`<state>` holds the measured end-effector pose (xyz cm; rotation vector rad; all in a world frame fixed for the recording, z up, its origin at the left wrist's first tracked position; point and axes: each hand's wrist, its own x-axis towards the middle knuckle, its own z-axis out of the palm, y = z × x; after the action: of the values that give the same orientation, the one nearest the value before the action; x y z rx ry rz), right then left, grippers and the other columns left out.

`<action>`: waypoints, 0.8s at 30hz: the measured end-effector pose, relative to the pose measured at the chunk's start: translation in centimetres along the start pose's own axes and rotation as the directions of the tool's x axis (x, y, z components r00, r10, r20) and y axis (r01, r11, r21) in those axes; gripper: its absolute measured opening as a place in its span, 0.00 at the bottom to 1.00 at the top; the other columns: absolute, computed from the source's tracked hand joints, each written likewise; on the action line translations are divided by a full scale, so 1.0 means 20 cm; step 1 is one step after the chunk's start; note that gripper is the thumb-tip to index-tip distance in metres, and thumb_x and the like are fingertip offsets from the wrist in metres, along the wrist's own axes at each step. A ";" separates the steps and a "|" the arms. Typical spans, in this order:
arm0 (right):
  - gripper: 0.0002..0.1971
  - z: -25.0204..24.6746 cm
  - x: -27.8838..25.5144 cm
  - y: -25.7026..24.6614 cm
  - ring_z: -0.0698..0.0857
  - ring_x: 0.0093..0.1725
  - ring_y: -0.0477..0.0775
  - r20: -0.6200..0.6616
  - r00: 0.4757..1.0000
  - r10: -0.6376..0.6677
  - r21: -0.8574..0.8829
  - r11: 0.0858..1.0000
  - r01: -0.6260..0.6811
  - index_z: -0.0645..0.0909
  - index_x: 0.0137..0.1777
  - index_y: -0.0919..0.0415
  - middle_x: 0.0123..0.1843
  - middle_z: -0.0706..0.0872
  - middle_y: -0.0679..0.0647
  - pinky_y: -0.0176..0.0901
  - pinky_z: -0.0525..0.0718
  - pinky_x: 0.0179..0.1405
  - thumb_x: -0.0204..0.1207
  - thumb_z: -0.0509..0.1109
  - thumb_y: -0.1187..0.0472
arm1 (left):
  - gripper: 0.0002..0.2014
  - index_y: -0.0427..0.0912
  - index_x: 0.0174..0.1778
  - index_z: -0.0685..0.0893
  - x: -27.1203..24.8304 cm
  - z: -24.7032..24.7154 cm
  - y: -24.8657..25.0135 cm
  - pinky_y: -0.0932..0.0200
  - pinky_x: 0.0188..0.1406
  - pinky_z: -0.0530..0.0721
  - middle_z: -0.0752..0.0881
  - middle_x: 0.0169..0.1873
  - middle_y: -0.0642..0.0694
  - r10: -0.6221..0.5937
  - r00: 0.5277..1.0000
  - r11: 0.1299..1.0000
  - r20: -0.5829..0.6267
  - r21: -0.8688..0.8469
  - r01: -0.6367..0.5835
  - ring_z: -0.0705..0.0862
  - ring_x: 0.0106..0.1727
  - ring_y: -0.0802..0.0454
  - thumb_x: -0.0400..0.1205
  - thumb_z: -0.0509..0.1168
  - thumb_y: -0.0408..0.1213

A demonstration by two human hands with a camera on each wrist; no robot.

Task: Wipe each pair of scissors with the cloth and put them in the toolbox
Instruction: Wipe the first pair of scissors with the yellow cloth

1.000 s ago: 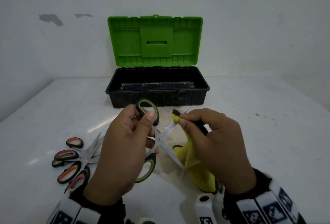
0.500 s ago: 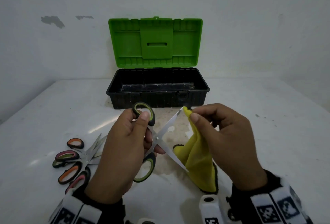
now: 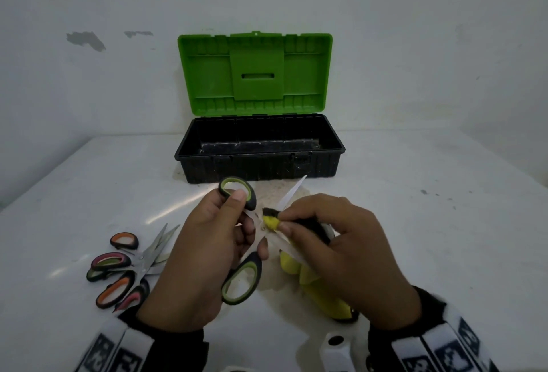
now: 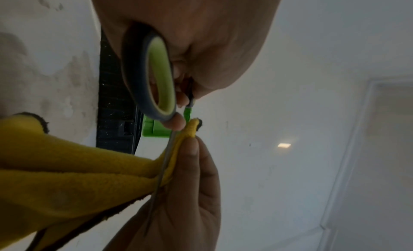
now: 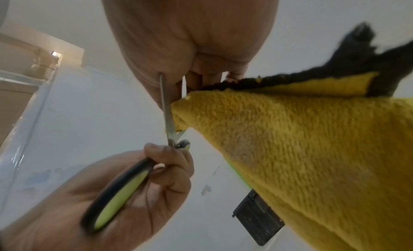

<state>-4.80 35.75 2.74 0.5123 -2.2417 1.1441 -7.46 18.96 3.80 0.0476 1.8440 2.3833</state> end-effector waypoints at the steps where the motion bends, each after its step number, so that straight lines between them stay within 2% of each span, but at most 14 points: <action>1: 0.05 -0.02 0.01 0.00 0.87 0.47 0.37 -0.009 0.999 0.033 0.035 0.999 -0.033 0.91 0.49 0.50 0.43 0.90 0.38 0.25 0.81 0.47 0.75 0.77 0.57 | 0.12 0.36 0.48 0.83 0.00 0.00 0.01 0.52 0.26 0.82 0.75 0.29 0.40 -0.025 1.000 0.999 0.013 -0.033 0.025 0.78 0.25 0.43 0.88 0.59 0.41; 4: 0.06 -0.05 0.01 0.01 0.88 0.46 0.41 0.022 0.992 0.122 0.118 0.985 -0.124 0.92 0.47 0.51 0.41 0.91 0.40 0.22 0.80 0.45 0.73 0.79 0.63 | 0.11 0.37 0.47 0.82 -0.01 0.00 0.02 0.55 0.24 0.82 0.75 0.29 0.40 -0.062 0.997 0.994 0.040 -0.091 0.066 0.78 0.27 0.42 0.88 0.59 0.40; 8: 0.06 -0.06 0.02 -0.01 0.90 0.45 0.44 0.096 0.989 0.116 0.166 0.977 -0.131 0.93 0.45 0.51 0.41 0.92 0.40 0.27 0.83 0.43 0.72 0.80 0.62 | 0.11 0.38 0.48 0.82 -0.03 0.02 0.03 0.56 0.22 0.82 0.76 0.28 0.41 -0.062 0.998 0.993 0.027 -0.100 0.064 0.78 0.25 0.43 0.87 0.60 0.41; 13: 0.05 -0.07 0.03 0.00 0.90 0.41 0.42 0.065 0.982 0.177 0.171 0.968 -0.186 0.94 0.44 0.52 0.38 0.92 0.41 0.28 0.85 0.41 0.69 0.82 0.61 | 0.12 0.38 0.46 0.82 -0.04 0.03 0.03 0.57 0.21 0.79 0.76 0.27 0.43 -0.078 0.997 0.991 0.011 -0.105 0.079 0.77 0.22 0.46 0.88 0.59 0.41; 18: 0.02 -0.03 0.01 -0.04 0.89 0.40 0.45 0.048 0.986 0.158 0.140 0.977 -0.163 0.93 0.42 0.51 0.37 0.91 0.41 0.33 0.86 0.40 0.70 0.81 0.59 | 0.14 0.40 0.38 0.81 -0.05 0.03 0.04 0.57 0.20 0.76 0.75 0.27 0.42 -0.107 0.994 0.990 -0.003 -0.090 0.106 0.74 0.21 0.47 0.88 0.59 0.41; 21: 0.02 -0.04 0.02 -0.02 0.88 0.40 0.43 -0.020 0.979 0.203 0.143 0.970 -0.198 0.92 0.41 0.50 0.37 0.90 0.40 0.25 0.82 0.37 0.70 0.81 0.58 | 0.14 0.39 0.39 0.82 -0.05 0.03 0.03 0.57 0.19 0.75 0.75 0.25 0.43 -0.105 0.994 0.991 -0.010 -0.079 0.104 0.75 0.20 0.48 0.88 0.59 0.41; 24: 0.01 -0.03 0.02 -0.04 0.88 0.40 0.42 -0.049 0.972 0.228 0.148 0.964 -0.219 0.91 0.40 0.50 0.37 0.90 0.39 0.23 0.80 0.37 0.70 0.80 0.58 | 0.13 0.39 0.41 0.82 -0.05 0.03 0.04 0.57 0.20 0.75 0.75 0.25 0.44 -0.101 0.995 0.992 -0.022 -0.073 0.099 0.74 0.20 0.48 0.88 0.59 0.41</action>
<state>-4.46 35.76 3.63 0.2762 -2.2136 1.4216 -6.41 19.29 4.71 -0.0808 1.7265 2.3902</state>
